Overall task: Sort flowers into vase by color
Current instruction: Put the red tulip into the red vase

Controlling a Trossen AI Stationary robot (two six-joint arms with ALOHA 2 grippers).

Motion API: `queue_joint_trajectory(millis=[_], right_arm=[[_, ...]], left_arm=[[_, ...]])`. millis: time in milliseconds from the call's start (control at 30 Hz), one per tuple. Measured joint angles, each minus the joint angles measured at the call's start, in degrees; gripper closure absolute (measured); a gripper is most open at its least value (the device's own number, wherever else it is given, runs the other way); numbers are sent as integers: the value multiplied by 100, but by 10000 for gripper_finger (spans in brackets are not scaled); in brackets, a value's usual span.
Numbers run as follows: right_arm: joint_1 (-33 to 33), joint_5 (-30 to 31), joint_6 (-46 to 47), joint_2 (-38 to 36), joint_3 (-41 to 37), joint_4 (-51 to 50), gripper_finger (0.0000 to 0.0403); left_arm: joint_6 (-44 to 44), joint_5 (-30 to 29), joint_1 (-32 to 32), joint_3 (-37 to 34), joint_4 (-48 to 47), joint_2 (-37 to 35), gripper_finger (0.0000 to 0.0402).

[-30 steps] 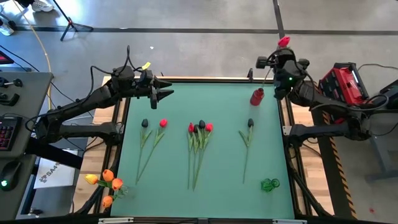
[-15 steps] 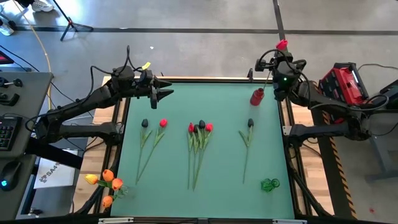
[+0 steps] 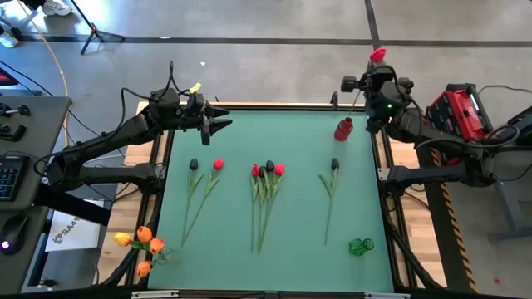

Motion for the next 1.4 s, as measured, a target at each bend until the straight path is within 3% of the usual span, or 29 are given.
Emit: queue_joint_trajectory(millis=[200,633,1000,1167,1400], right_arm=[[168,285,341,0,0,-507,403],[270,272,1748,2,-2,-1929,403],[12,-1317,4455,207,-2,-4287,400],[15,-1964,4843,105,-2,-4648,349],[-217,-1952,4979,-173,-2,-4712,228]], left_arm=[[2,0,0,0,0,1,211],[2,0,0,0,0,1,211],[-152,-300,0,0,-42,1,211],[-208,-299,-2,0,-122,1,211],[-216,-363,0,0,-285,3,211]])
